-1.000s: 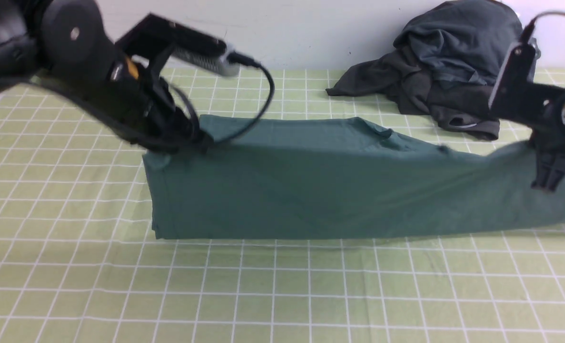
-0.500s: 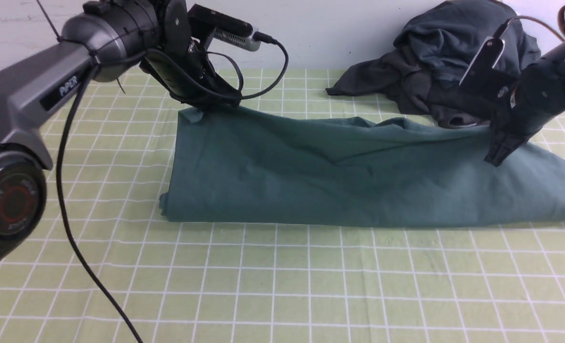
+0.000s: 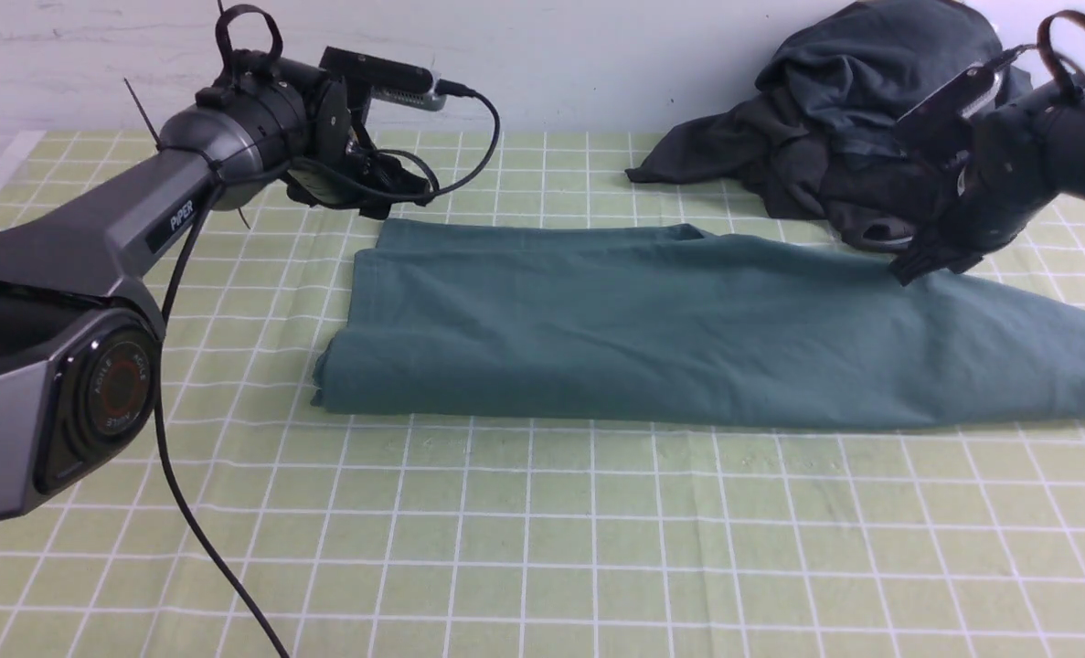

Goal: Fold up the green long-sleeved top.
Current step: Use both arms to drag the lower edge of the fabric forward and fold it over the upper edge, then use the right arm to clamp the right edge of the fabric

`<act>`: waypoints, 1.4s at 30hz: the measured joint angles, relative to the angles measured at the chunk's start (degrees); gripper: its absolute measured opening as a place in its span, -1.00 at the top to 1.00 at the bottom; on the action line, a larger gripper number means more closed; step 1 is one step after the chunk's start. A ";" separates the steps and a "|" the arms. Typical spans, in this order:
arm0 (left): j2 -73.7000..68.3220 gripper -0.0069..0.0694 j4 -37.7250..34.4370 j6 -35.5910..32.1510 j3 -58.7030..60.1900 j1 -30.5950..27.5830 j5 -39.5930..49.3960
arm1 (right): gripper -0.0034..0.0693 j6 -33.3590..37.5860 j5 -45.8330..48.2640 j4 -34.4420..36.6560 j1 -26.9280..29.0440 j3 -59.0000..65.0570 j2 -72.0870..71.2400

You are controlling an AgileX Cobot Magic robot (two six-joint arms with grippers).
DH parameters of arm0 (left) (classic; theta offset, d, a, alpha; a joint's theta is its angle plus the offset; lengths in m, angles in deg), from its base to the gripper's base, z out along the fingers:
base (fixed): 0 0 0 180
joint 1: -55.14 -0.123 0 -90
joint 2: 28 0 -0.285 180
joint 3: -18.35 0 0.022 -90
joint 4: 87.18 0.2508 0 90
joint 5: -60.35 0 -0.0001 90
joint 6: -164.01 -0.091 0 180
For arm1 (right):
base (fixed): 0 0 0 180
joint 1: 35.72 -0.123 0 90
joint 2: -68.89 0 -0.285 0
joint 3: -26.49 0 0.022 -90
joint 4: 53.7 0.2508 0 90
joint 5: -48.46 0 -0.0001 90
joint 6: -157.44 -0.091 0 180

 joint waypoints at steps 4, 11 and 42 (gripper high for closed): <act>2.26 -0.27 1.24 -0.08 -3.29 -0.52 8.78 | 0.23 -5.88 11.92 -1.97 0.00 -7.32 -0.46; 11.35 0.30 -0.53 -13.88 -6.34 -0.52 29.38 | 0.24 -0.06 25.19 9.51 4.45 -9.51 -3.88; 90.29 0.83 -5.99 -14.25 68.74 -2.68 24.55 | 0.80 3.30 21.08 30.46 23.96 -2.28 4.29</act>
